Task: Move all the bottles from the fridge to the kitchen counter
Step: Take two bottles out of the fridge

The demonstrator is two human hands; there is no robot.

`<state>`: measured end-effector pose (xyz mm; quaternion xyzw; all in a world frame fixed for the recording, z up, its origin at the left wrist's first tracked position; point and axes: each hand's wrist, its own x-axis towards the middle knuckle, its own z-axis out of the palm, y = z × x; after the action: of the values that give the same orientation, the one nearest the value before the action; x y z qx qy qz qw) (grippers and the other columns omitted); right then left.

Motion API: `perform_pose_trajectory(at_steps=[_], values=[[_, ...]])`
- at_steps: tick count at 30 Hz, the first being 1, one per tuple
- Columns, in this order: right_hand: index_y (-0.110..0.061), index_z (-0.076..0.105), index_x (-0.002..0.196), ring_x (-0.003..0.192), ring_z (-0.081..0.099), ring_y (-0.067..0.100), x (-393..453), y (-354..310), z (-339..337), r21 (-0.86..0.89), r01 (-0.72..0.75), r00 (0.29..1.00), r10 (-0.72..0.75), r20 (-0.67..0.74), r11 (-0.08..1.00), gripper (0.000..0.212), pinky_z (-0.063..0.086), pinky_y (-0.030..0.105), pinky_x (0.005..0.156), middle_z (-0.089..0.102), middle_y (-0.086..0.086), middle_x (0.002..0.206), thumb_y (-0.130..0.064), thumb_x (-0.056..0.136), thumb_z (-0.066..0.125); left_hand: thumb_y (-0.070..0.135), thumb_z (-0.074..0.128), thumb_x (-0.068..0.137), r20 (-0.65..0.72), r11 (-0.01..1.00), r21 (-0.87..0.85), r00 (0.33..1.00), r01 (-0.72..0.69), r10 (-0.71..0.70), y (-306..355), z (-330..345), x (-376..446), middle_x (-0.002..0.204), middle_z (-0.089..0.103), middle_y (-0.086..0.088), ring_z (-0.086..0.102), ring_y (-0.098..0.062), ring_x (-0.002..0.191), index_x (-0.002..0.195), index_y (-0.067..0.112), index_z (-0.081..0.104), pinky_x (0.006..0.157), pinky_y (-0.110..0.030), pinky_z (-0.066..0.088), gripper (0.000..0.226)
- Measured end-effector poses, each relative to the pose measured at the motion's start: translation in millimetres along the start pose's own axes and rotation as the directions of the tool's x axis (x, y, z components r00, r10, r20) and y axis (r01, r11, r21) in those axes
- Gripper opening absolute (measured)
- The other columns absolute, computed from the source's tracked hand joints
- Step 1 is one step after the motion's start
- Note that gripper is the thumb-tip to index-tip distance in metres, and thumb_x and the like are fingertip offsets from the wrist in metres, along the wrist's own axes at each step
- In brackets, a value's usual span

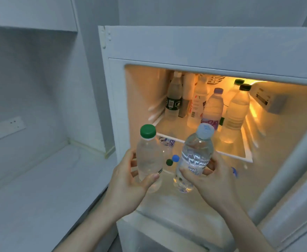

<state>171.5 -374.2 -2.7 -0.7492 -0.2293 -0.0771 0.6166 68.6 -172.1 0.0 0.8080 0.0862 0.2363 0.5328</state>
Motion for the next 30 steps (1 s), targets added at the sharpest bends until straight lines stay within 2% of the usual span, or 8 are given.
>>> perform_pose_trajectory(at_steps=[3, 6, 10, 15, 19, 23, 28, 30], values=[[-0.030, 0.069, 0.112, 0.094, 0.073, 0.003, -25, -5, 14, 0.012, -0.024, 0.992, 0.022, 0.124, 1.000, 0.055, 0.061, 0.024, 0.079, 0.076, -0.017, 0.102, -0.007, 0.068, 0.092, 0.020, 0.085, 0.081, -0.072, 0.995, 0.046, 0.994, 0.085, -0.082, -3, -20, -46, 0.112, 0.067, 0.025, 0.067, -0.005, 0.107, 0.119, 0.045, 0.053, 0.084, -0.029, 0.056, 0.055], [-0.031, 0.068, 0.110, 0.095, 0.073, 0.004, -53, -24, 40, 0.037, -0.038, 0.954, 0.025, 0.298, 0.999, 0.054, 0.060, 0.030, 0.081, 0.076, -0.016, 0.104, -0.008, 0.068, 0.092, 0.020, 0.084, 0.082, -0.188, 0.986, 0.093, 0.975, 0.141, -0.121, -3, -53, -102, 0.114, 0.067, 0.024, 0.063, 0.000, 0.110, 0.119, 0.041, 0.053, 0.088, -0.021, 0.055, 0.053], [-0.030, 0.068, 0.104, 0.089, 0.072, -0.001, -92, -57, 81, 0.072, -0.019, 0.891, -0.016, 0.454, 0.997, 0.048, 0.056, 0.018, 0.072, 0.076, -0.017, 0.097, -0.006, 0.068, 0.091, 0.022, 0.082, 0.084, -0.353, 0.965, 0.125, 0.919, 0.232, -0.176, -2, -102, -174, 0.112, 0.066, 0.027, 0.060, 0.005, 0.110, 0.117, 0.041, 0.052, 0.082, -0.010, 0.051, 0.049], [-0.032, 0.068, 0.105, 0.090, 0.073, 0.001, -150, -98, 145, 0.098, -0.014, 0.780, -0.051, 0.623, 0.995, 0.048, 0.058, 0.025, 0.078, 0.077, -0.018, 0.098, -0.013, 0.067, 0.091, 0.026, 0.082, 0.084, -0.523, 0.931, 0.131, 0.821, 0.341, -0.227, 5, -165, -268, 0.116, 0.067, 0.021, 0.061, 0.000, 0.114, 0.120, 0.042, 0.051, 0.094, -0.025, 0.054, 0.050], [-0.033, 0.068, 0.101, 0.089, 0.072, -0.002, -212, -140, 202, 0.133, 0.023, 0.681, -0.113, 0.724, 0.991, 0.046, 0.057, 0.022, 0.079, 0.076, -0.020, 0.096, -0.016, 0.066, 0.093, 0.020, 0.083, 0.083, -0.632, 0.912, 0.122, 0.739, 0.391, -0.233, 13, -217, -348, 0.112, 0.068, 0.025, 0.064, 0.000, 0.111, 0.120, 0.039, 0.052, 0.096, -0.025, 0.055, 0.052], [-0.032, 0.067, 0.098, 0.089, 0.070, -0.004, -285, -180, 260, 0.173, 0.025, 0.587, -0.154, 0.795, 0.985, 0.044, 0.056, 0.020, 0.078, 0.075, -0.023, 0.095, -0.018, 0.065, 0.093, 0.019, 0.084, 0.082, -0.708, 0.886, 0.100, 0.658, 0.453, -0.256, 16, -272, -433, 0.114, 0.069, 0.021, 0.067, -0.004, 0.110, 0.119, 0.039, 0.052, 0.094, -0.032, 0.057, 0.052], [-0.033, 0.066, 0.100, 0.087, 0.071, -0.003, -377, -228, 323, 0.207, 0.035, 0.483, -0.198, 0.853, 0.978, 0.046, 0.061, 0.032, 0.083, 0.075, -0.023, 0.094, -0.024, 0.063, 0.092, 0.021, 0.085, 0.081, -0.786, 0.859, 0.088, 0.565, 0.504, -0.251, 20, -335, -533, 0.113, 0.069, 0.024, 0.068, -0.003, 0.108, 0.120, 0.040, 0.051, 0.095, -0.031, 0.057, 0.055], [-0.035, 0.065, 0.101, 0.087, 0.071, -0.003, -416, -249, 348, 0.231, 0.042, 0.425, -0.227, 0.877, 0.972, 0.048, 0.060, 0.033, 0.083, 0.075, -0.022, 0.095, -0.025, 0.063, 0.092, 0.021, 0.085, 0.081, -0.824, 0.847, 0.066, 0.508, 0.527, -0.251, 19, -359, -575, 0.112, 0.069, 0.025, 0.068, -0.003, 0.107, 0.119, 0.040, 0.051, 0.095, -0.032, 0.057, 0.054]])
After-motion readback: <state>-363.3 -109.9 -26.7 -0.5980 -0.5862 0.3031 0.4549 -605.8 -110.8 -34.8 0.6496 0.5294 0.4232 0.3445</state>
